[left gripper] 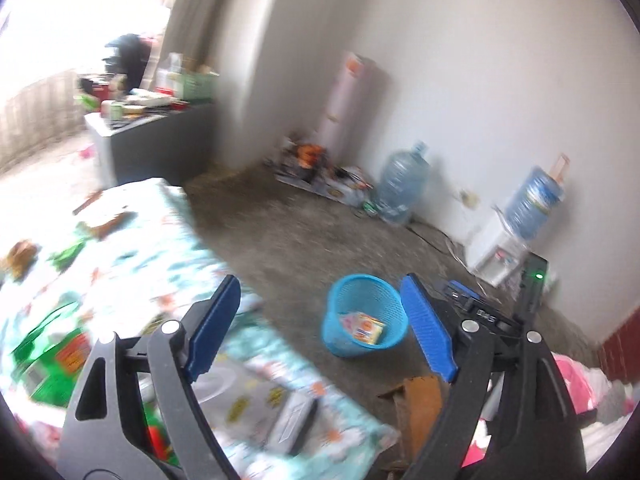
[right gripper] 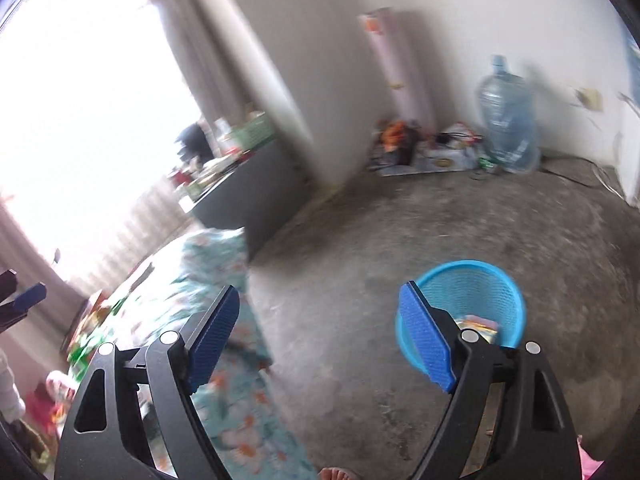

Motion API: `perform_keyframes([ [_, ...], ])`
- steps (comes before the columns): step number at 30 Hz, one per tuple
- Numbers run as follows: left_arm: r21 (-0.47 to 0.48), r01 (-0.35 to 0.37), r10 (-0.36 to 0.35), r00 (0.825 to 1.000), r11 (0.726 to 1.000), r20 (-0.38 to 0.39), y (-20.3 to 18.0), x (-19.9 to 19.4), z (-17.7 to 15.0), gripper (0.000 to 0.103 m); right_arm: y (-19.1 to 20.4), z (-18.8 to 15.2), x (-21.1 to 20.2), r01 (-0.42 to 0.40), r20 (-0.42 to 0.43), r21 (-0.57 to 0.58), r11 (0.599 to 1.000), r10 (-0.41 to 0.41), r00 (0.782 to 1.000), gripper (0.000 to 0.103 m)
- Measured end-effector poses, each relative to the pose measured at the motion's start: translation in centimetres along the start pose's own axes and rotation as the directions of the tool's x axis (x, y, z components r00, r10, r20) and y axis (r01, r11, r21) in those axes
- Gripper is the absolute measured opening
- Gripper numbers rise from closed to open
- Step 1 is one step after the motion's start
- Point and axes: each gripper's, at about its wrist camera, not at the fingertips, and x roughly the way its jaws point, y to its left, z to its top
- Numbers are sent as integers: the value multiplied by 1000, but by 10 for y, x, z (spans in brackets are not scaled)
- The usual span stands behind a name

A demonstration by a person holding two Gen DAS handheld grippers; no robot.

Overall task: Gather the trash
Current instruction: 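Move both open tools back over the bed, then grasp the white AD drink bottle with the right tool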

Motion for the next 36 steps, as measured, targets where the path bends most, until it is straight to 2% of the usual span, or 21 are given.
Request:
perform_keyframes([
  [3,-82,-102,107,993,991,58,40,-51,-25,82,42,-8,0,-83,-58,-71,994,79,995,80],
  [8,-204,-222,242,967,953,80,92,-117,-69,83,100,-28,-2,-167,-152,-159,973,143,978,81],
  [13,-317,-274,319,943,908,99,131,-165,-107,84,151,-50,-8,-236,-210,-213,948,192,959,81],
  [18,-386,-317,373,925,866,78,156,-181,-139,84,199,-66,-9,-302,-266,-269,915,230,936,81],
  [22,-416,-304,371,924,857,89,167,-193,-159,84,236,-80,-14,-352,-301,-319,880,258,918,81],
  [26,-440,-221,308,941,870,137,165,-194,-163,84,268,-93,-10,-406,-352,-342,847,285,892,81],
  [30,-441,-136,227,961,887,159,162,-183,-164,84,294,-105,-3,-462,-411,-336,821,313,856,81],
  [33,-426,-132,213,966,895,149,162,-176,-169,83,315,-111,5,-497,-451,-362,788,319,834,81],
  [36,-411,-153,228,964,899,138,165,-175,-176,83,344,-118,15,-544,-501,-422,725,313,807,81],
])
